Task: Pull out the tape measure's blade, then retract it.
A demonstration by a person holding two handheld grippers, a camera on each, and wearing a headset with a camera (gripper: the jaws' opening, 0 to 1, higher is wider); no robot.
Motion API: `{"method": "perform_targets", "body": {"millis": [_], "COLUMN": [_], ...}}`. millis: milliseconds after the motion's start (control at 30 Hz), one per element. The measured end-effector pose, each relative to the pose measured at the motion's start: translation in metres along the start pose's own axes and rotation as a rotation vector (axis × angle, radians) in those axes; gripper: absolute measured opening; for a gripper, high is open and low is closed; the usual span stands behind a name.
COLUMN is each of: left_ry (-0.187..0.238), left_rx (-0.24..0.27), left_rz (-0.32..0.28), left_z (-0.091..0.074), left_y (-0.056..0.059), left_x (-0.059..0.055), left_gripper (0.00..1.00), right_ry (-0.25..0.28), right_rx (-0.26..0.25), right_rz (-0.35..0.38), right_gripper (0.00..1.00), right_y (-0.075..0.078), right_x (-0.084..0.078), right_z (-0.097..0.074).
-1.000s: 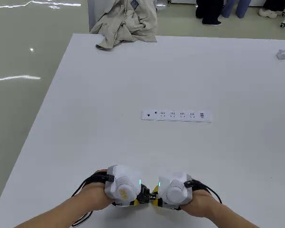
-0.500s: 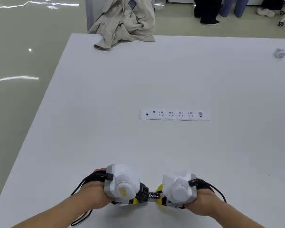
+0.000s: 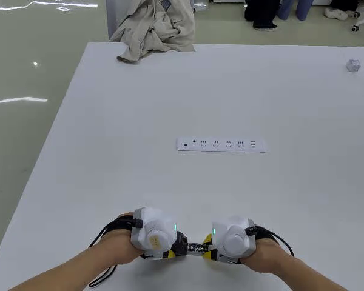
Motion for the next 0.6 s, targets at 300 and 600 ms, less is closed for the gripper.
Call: {"method": "perform_targets", "body": {"millis": [300, 600], "left_ry": [-0.003, -0.004], "left_rx": [-0.001, -0.003], "left_rz": [-0.003, -0.003], "left_z": [0.000, 0.001], "left_y": [-0.001, -0.001], "left_x": [0.001, 0.000], "left_gripper": [0.33, 0.33], "right_ry": [-0.005, -0.016], "right_rx": [-0.007, -0.010], "right_rz": [0.002, 0.006], "right_gripper": [0.13, 0.13], "right_y": [0.001, 0.002], "right_x": [-0.007, -0.013], "right_z": [-0.009, -0.016]}}
Point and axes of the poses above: the centre of the closed fingertips' face, and the gripper's own axes: z roughly forward along the fingers, y roughly to its right, x roughly out of its top, the point moved 10 cm from there along -z, roughly backward along the fingers, and after that the axes turned 14 degrees about y, right-handed, at the moved point
